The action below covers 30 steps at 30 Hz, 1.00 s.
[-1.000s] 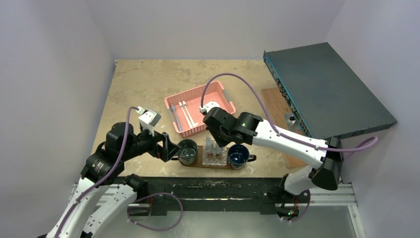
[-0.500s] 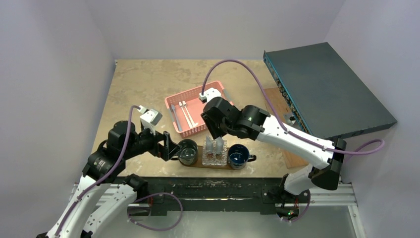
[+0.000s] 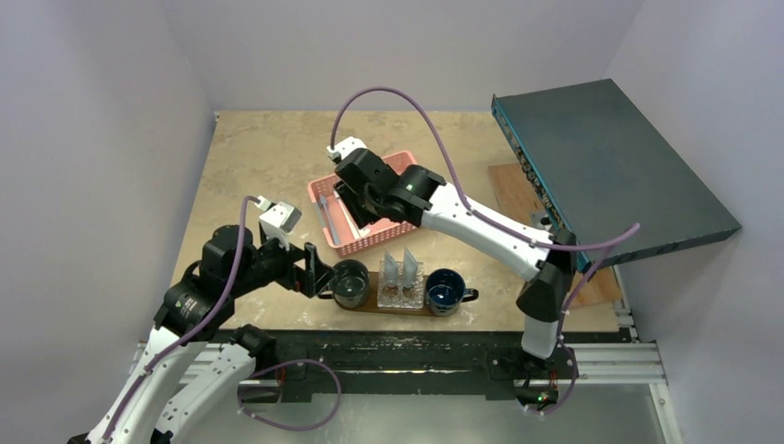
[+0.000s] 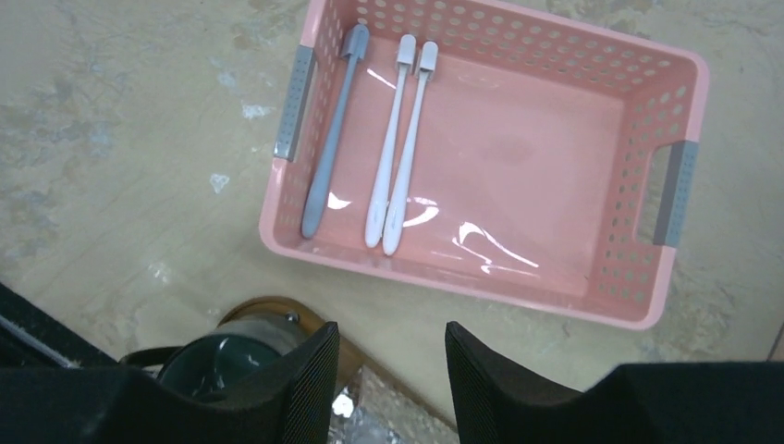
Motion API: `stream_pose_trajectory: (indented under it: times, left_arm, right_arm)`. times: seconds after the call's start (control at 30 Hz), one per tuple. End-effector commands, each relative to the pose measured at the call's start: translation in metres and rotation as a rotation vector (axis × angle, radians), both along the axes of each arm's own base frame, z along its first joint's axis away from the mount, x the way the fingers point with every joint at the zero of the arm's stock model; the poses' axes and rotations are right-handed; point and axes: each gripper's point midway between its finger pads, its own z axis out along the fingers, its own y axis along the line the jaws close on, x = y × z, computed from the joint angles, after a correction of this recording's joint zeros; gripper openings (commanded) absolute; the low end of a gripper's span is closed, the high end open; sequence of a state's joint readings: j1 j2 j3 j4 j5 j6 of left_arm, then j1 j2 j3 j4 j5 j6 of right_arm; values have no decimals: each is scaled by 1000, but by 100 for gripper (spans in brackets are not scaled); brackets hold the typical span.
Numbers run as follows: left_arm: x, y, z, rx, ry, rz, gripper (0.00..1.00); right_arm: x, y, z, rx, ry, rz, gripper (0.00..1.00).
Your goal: Prepare toiletry sets of a toothbrush and toothpaste on the tray
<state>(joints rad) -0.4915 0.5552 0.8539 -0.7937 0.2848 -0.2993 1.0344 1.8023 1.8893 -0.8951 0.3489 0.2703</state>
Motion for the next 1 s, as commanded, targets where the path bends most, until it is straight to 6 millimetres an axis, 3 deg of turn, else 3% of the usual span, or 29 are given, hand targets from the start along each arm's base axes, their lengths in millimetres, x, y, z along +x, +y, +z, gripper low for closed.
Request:
stream_pose_trajectory:
  times: [0.0, 0.57, 0.97]
  left_arm:
    - [7, 5, 3, 9, -30, 39, 100]
    - [13, 12, -1, 45, -23, 83, 100]
    - [15, 13, -4, 55, -15, 91, 100]
  right_arm:
    - [25, 18, 7, 56, -1, 30, 48]
    - [94, 60, -80, 26, 106, 17, 50]
    - [124, 67, -139, 14, 144, -26, 48]
